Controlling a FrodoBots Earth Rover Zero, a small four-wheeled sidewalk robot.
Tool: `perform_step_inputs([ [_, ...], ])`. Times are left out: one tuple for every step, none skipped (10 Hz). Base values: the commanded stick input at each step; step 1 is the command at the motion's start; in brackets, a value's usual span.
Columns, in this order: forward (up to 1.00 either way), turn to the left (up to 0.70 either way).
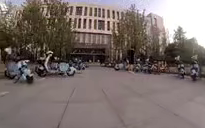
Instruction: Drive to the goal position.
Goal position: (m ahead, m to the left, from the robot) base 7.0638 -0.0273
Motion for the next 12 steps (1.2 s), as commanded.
perform_step_inputs([
  [0.7,0.0],
  [0.7,0.0],
  [0.7,0.0],
  [0.7,0.0],
  [0.7,0.0],
  [0.7,0.0],
  [0.7,0.0],
  [0.7,0.0],
  [0.7,0.0],
  [0.7,0.0],
  [0.7,0.05],
  [0.7,0.11],
])
